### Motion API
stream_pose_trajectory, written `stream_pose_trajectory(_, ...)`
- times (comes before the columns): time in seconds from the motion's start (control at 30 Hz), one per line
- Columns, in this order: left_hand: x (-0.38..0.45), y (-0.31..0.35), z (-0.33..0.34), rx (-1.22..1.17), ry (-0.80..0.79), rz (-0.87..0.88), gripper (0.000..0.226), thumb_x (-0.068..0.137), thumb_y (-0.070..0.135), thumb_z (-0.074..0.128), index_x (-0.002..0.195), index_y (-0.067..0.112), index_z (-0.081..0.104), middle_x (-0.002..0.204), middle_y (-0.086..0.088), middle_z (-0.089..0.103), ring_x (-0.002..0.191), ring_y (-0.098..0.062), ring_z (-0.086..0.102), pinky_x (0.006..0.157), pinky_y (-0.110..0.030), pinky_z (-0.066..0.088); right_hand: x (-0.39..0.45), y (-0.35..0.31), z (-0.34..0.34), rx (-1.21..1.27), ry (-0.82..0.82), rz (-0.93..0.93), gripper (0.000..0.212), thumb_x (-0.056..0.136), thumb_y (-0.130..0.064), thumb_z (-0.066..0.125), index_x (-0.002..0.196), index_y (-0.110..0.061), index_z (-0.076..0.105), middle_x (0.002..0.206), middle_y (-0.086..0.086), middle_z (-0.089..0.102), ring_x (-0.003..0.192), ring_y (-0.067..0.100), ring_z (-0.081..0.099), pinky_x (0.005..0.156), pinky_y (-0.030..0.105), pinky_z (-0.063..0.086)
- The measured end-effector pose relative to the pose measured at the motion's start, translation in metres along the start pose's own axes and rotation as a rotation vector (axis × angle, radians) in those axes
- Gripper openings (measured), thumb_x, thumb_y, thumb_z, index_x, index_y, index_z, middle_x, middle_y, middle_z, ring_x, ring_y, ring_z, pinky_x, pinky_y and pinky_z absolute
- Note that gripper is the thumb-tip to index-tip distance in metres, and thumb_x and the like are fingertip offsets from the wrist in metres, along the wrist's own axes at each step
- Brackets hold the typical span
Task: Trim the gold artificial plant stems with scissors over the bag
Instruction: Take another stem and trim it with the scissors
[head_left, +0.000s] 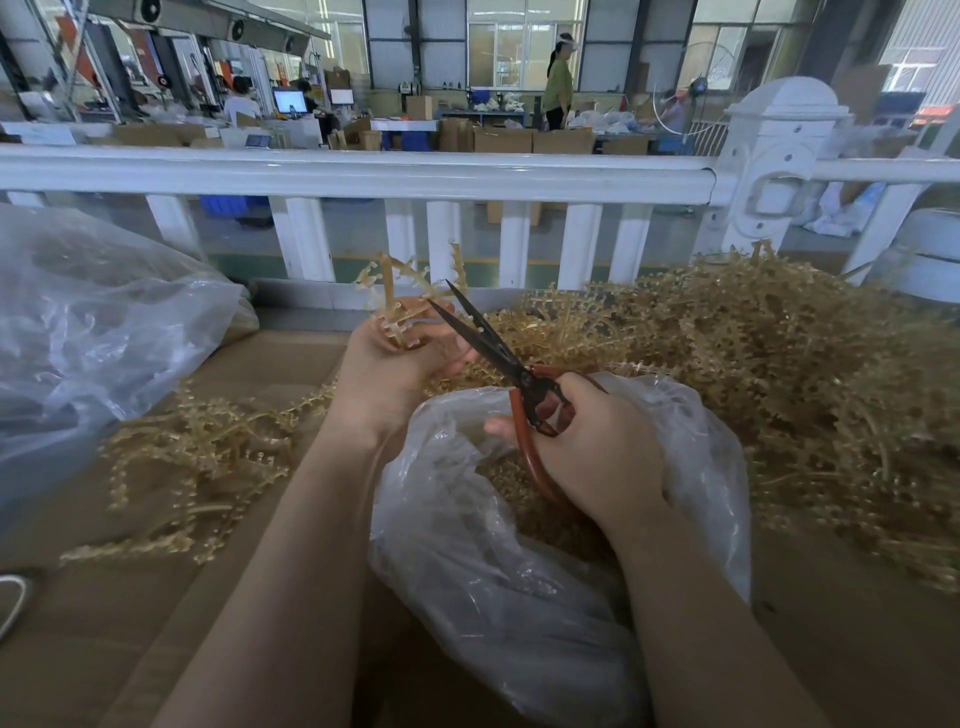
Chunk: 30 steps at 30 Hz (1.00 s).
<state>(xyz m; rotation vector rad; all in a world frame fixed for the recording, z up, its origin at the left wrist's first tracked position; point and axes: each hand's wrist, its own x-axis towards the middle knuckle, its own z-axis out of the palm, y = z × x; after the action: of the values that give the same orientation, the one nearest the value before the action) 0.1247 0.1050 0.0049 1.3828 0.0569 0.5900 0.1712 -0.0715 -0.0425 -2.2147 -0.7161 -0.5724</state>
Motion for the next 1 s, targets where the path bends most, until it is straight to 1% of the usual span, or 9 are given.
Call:
stream_pose_trajectory(0.17, -0.0019, 0.0028, 0.0004, -0.012, -0.005, 0.006, 0.010, 0.079, -0.007, 0.071, 0.085, 0.000, 0.068, 0.077, -0.006, 0.074, 0.073, -0.018, 0.071, 0.071, -0.025, 0.057, 0.0010, 0.0027, 0.0012, -0.003, 0.023, -0.025, 0.054, 0.071, -0.081, 0.063, 0.062, -0.039, 0.031, 0.050, -0.019, 0.039, 0.047, -0.003, 0.042, 0.048, 0.012, 0.024)
stream_pose_trajectory(0.23, -0.0023, 0.0033, 0.0007, -0.025, 0.003, 0.006, 0.010, 0.078, -0.007, 0.071, 0.084, 0.000, 0.068, 0.077, -0.005, 0.074, 0.073, -0.018, 0.072, 0.070, -0.025, 0.057, 0.0010, 0.0035, 0.0026, 0.006, 0.015, -0.025, 0.053, 0.071, -0.079, 0.066, 0.062, -0.039, 0.033, 0.051, -0.018, 0.040, 0.050, -0.002, 0.048, 0.046, 0.014, 0.029)
stream_pose_trajectory(0.3, -0.0023, 0.0039, 0.0007, -0.038, 0.003, 0.008, 0.012, 0.075, -0.006, 0.072, 0.084, 0.000, 0.068, 0.077, -0.006, 0.074, 0.074, -0.018, 0.072, 0.071, -0.025, 0.058, 0.0014, 0.0043, 0.0045, 0.040, 0.036, -0.040, 0.053, 0.071, -0.075, 0.071, 0.062, -0.041, 0.031, 0.051, -0.020, 0.039, 0.064, -0.009, 0.054, 0.053, 0.012, 0.039)
stream_pose_trajectory(0.4, -0.0023, 0.0046, -0.0002, -0.034, -0.003, 0.005, 0.017, 0.068, 0.001, 0.075, 0.083, 0.002, 0.069, 0.078, -0.006, 0.075, 0.075, -0.019, 0.072, 0.072, -0.027, 0.058, 0.0015, 0.0056, 0.0057, 0.053, 0.046, -0.060, 0.053, 0.072, -0.070, 0.075, 0.063, -0.043, 0.030, 0.051, -0.020, 0.038, 0.073, -0.016, 0.053, 0.063, 0.004, 0.039)
stream_pose_trajectory(0.57, -0.0011, 0.0036, -0.0029, -0.020, -0.015, -0.019, 0.014, 0.067, 0.005, 0.077, 0.079, 0.010, 0.073, 0.081, -0.010, 0.076, 0.078, -0.022, 0.073, 0.071, -0.026, 0.058, 0.0016, 0.0047, 0.0021, 0.003, 0.027, -0.041, 0.051, 0.071, -0.079, 0.066, 0.063, -0.040, 0.035, 0.052, -0.019, 0.042, 0.054, -0.004, 0.049, 0.047, 0.012, 0.030)
stream_pose_trajectory(0.67, -0.0003, 0.0013, -0.0023, 0.054, -0.043, -0.017, 0.013, 0.076, -0.001, 0.075, 0.087, 0.005, 0.073, 0.081, -0.010, 0.076, 0.077, -0.020, 0.074, 0.068, -0.024, 0.056, 0.0023, 0.0031, -0.0009, -0.019, 0.014, -0.040, 0.050, 0.070, -0.084, 0.058, 0.067, -0.038, 0.039, 0.056, -0.020, 0.045, 0.054, -0.006, 0.043, 0.050, 0.014, 0.028)
stream_pose_trajectory(0.77, -0.0004, 0.0006, -0.0018, 0.087, -0.053, -0.024, 0.012, 0.080, -0.003, 0.073, 0.090, 0.003, 0.073, 0.084, -0.011, 0.077, 0.078, -0.020, 0.074, 0.069, -0.024, 0.057, 0.0031, 0.0025, -0.0026, -0.032, 0.042, -0.041, 0.051, 0.069, -0.083, 0.059, 0.065, -0.038, 0.035, 0.056, -0.022, 0.041, 0.054, -0.007, 0.040, 0.050, 0.018, 0.030)
stream_pose_trajectory(0.87, -0.0006, 0.0018, -0.0014, 0.094, -0.061, -0.032, 0.011, 0.080, -0.004, 0.072, 0.090, 0.002, 0.073, 0.083, -0.011, 0.076, 0.076, -0.020, 0.074, 0.070, -0.025, 0.058, 0.0029, 0.0018, -0.0020, -0.003, 0.065, -0.058, 0.049, 0.071, -0.080, 0.062, 0.070, -0.035, 0.042, 0.057, -0.022, 0.041, 0.055, -0.006, 0.041, 0.051, 0.020, 0.035)
stream_pose_trajectory(1.0, -0.0010, 0.0019, -0.0001, 0.084, -0.046, -0.060, 0.008, 0.083, -0.007, 0.069, 0.087, -0.001, 0.070, 0.075, -0.007, 0.075, 0.070, -0.018, 0.073, 0.068, -0.025, 0.058, 0.0019, -0.0011, -0.0033, 0.051, 0.118, -0.103, 0.048, 0.071, -0.075, 0.065, 0.068, -0.042, 0.030, 0.051, -0.021, 0.034, 0.048, -0.006, 0.037, 0.048, 0.013, 0.026)
